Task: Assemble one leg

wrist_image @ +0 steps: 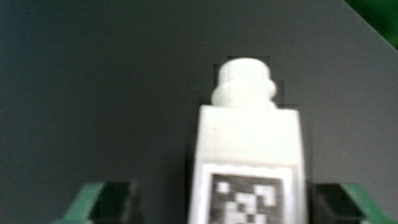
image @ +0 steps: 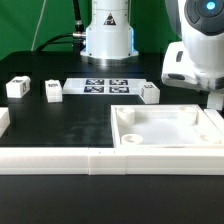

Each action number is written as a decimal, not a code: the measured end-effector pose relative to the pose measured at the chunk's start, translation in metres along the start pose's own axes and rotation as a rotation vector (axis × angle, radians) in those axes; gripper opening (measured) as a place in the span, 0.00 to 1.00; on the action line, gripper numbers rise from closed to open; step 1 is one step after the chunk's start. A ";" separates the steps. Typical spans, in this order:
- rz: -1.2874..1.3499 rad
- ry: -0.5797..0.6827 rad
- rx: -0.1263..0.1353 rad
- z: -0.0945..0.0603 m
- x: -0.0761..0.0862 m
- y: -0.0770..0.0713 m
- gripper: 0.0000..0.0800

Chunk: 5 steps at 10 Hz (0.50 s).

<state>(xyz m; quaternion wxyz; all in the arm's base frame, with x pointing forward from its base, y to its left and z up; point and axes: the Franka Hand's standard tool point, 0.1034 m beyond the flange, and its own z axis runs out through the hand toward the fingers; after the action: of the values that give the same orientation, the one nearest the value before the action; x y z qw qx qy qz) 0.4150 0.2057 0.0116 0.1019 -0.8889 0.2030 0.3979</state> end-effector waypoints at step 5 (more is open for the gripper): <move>0.000 0.000 0.000 0.000 0.000 0.000 0.36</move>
Offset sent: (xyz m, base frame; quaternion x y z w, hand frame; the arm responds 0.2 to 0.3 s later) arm 0.0000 0.0000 0.0000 0.0000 0.0000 0.0000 1.0000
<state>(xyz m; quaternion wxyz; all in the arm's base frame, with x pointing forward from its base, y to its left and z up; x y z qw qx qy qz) 0.4149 0.2054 0.0115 0.1018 -0.8888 0.2032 0.3980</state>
